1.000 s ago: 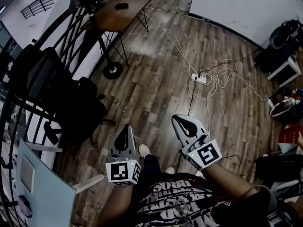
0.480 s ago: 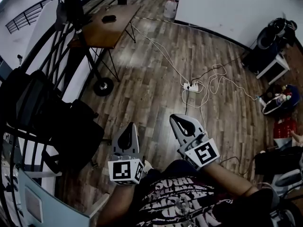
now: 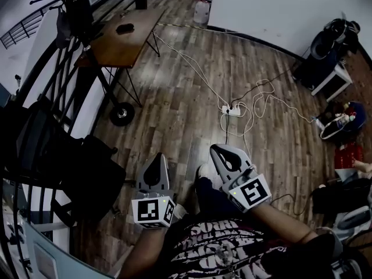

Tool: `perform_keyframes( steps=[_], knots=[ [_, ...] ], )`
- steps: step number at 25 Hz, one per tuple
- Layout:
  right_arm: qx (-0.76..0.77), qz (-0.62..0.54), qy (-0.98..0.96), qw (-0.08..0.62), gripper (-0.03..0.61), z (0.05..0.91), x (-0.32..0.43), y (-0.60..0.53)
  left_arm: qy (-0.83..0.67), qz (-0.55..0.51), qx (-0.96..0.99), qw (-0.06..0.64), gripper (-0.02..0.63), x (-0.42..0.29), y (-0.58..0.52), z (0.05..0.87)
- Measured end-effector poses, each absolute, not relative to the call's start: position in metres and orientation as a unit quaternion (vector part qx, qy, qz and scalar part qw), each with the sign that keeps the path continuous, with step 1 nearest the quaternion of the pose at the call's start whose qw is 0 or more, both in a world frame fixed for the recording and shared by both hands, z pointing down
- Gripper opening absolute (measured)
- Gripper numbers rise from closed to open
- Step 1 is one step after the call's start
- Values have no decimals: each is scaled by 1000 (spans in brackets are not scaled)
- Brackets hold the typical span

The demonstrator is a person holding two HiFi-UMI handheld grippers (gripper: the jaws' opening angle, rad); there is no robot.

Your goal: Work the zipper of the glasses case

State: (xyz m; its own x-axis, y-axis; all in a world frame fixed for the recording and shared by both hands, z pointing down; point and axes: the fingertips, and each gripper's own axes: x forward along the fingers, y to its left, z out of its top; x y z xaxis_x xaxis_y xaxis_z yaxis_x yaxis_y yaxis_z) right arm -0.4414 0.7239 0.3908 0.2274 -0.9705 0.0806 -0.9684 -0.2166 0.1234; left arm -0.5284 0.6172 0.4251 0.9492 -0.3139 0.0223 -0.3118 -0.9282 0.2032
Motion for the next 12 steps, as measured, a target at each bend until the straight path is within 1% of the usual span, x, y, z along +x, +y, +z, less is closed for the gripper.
perform_keyframes(
  steps=[6,12],
  knots=[
    [775,-5,-628,68,-2,402,-391,689,-181,11,978,104,6,-490,587,434],
    [749,-1,-661,53,-2,412,-325,642,-206,27,972,108,6,-423,550,447]
  ],
)
